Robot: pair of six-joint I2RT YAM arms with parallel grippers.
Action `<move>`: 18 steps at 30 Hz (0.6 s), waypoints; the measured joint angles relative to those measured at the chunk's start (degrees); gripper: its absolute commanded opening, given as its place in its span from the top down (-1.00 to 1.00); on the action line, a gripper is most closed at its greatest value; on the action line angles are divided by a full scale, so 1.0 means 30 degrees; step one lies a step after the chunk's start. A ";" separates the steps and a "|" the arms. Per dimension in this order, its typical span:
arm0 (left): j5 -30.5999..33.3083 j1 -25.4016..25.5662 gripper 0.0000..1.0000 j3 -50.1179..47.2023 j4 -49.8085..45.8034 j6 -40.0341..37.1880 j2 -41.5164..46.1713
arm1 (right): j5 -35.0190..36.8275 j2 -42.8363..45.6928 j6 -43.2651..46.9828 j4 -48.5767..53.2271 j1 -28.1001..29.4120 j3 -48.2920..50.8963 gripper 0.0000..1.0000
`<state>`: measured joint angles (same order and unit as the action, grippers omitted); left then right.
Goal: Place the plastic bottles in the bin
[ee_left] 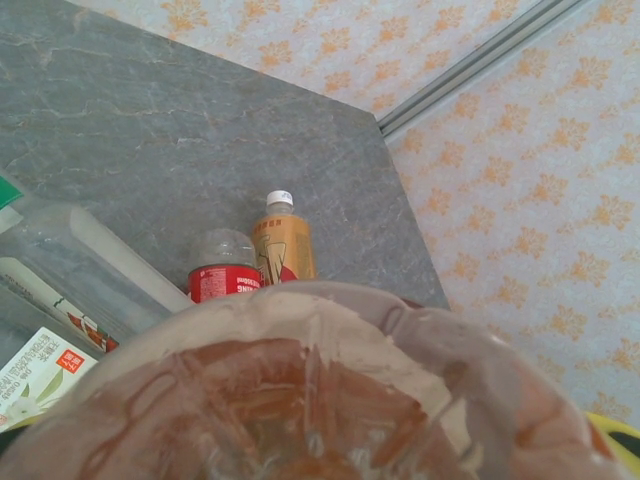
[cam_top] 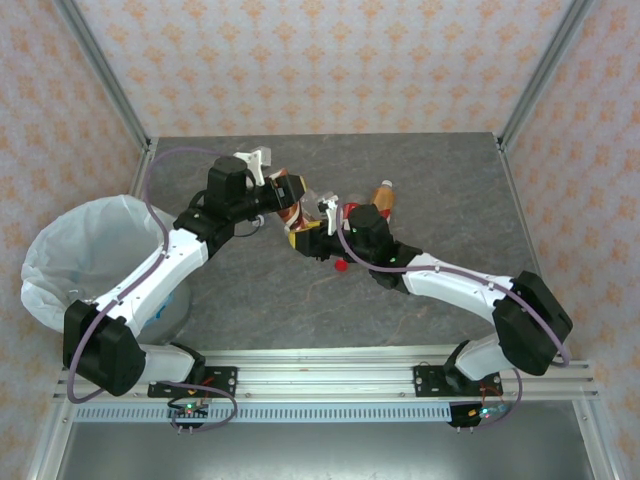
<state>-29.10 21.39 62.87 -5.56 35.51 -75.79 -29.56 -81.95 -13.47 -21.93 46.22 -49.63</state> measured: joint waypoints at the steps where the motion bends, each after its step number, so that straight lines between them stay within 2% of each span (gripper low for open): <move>1: 0.0000 0.0000 0.00 0.0000 -0.0007 0.0000 0.0000 | 0.0007 0.0000 0.0015 0.0000 0.0000 0.0000 1.00; 3: 0.0000 0.0000 -0.07 0.0000 -0.0007 -0.0007 0.0007 | 0.0007 0.0000 0.0015 0.0000 0.0000 0.0000 1.00; 5: 0.0000 0.0000 -0.27 0.0000 0.0000 -0.0015 0.0015 | 0.0007 0.0000 0.0015 -0.0022 0.0007 0.0000 1.00; 6: 0.0000 0.0000 -0.29 0.0000 0.0000 0.0000 0.0036 | 0.0007 0.0000 0.0007 -0.0066 0.0007 0.0000 1.00; 9: 0.0007 0.0000 -0.04 -0.0007 0.0000 0.0000 0.0138 | 0.0022 0.0000 0.0015 -0.0204 0.0015 0.0000 1.00; 12: 0.0080 0.0000 0.11 -0.0015 0.0000 -0.0073 0.0277 | 0.0066 0.0000 0.0015 -0.0357 0.0044 0.0000 0.86; 14: 0.0168 0.0000 0.15 -0.0015 -0.0015 -0.0153 0.0430 | 0.0073 0.0000 0.0022 -0.0474 0.0080 0.0007 0.65; 18: 0.0372 0.0000 0.17 -0.0029 -0.0087 -0.0313 0.0772 | 0.0066 0.0015 -0.0058 -0.0794 0.0146 0.0007 0.00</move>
<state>-27.99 21.39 62.78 -5.82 34.57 -73.47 -29.36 -81.91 -13.65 -24.32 46.65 -49.60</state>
